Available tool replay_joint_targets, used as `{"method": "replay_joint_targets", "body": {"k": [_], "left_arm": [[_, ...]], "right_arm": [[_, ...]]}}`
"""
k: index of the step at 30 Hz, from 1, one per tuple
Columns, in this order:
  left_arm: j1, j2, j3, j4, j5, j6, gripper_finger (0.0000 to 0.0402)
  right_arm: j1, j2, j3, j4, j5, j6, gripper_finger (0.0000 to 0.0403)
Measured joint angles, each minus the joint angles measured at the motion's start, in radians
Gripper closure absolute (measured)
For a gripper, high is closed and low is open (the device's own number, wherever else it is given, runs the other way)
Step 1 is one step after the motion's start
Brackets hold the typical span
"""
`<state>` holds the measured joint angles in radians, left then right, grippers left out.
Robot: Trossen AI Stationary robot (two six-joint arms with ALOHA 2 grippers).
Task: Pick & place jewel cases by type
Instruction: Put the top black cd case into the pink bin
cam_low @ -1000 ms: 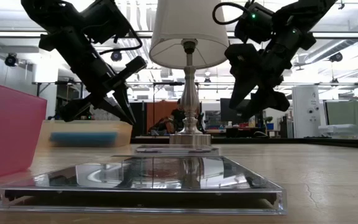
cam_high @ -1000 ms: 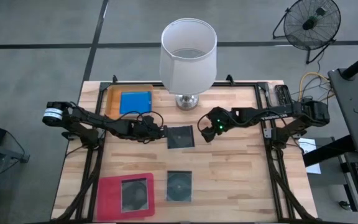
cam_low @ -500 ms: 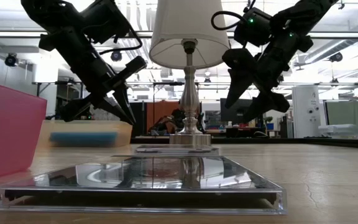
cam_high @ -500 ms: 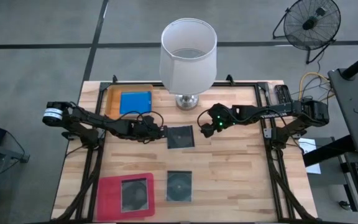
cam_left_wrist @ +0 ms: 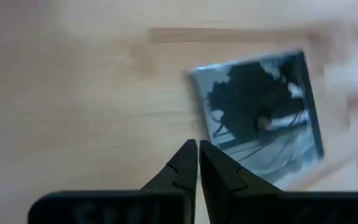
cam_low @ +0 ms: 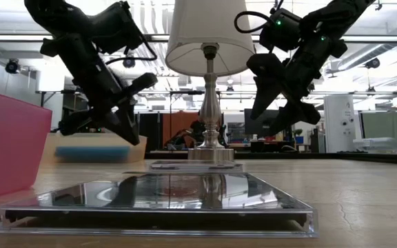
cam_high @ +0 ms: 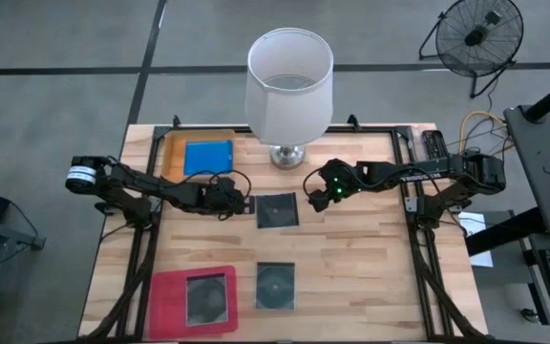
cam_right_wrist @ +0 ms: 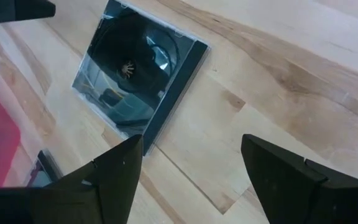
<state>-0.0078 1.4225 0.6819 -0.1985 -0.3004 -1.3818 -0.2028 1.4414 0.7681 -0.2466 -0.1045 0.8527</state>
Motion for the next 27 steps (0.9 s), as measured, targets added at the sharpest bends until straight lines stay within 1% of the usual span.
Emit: {"method": "replay_joint_targets", "body": {"k": [3,7,11,13,16,20,27], "left_arm": [[0.000,0.001,0.000,0.007,0.028,0.197,0.0402],[0.001,0.001,0.004,0.010,0.076,0.457,0.0402],[0.001,0.001,0.002,0.011,0.121,0.721,0.0402],[0.002,0.001,0.001,-0.001,0.128,0.818,0.0402],[0.005,0.002,0.000,-0.011,0.128,0.923,0.0402],[0.008,0.002,0.000,-0.025,0.127,1.013,0.0402],[0.008,0.002,-0.002,-0.021,0.119,1.127,0.0402]], "right_arm": [[0.000,0.000,0.000,0.006,-0.014,-0.021,0.0141],[0.000,0.000,0.000,0.035,-0.074,-0.039,0.0145],[0.000,0.000,0.000,0.047,-0.080,-0.016,0.0143],[0.000,0.000,-0.001,0.048,-0.080,0.009,0.0143],[0.000,0.000,-0.008,0.048,-0.073,0.040,0.0143],[-0.001,0.000,-0.037,0.064,-0.053,0.091,0.0143],[0.000,0.000,-0.159,0.284,-0.052,0.219,0.0143]]}}
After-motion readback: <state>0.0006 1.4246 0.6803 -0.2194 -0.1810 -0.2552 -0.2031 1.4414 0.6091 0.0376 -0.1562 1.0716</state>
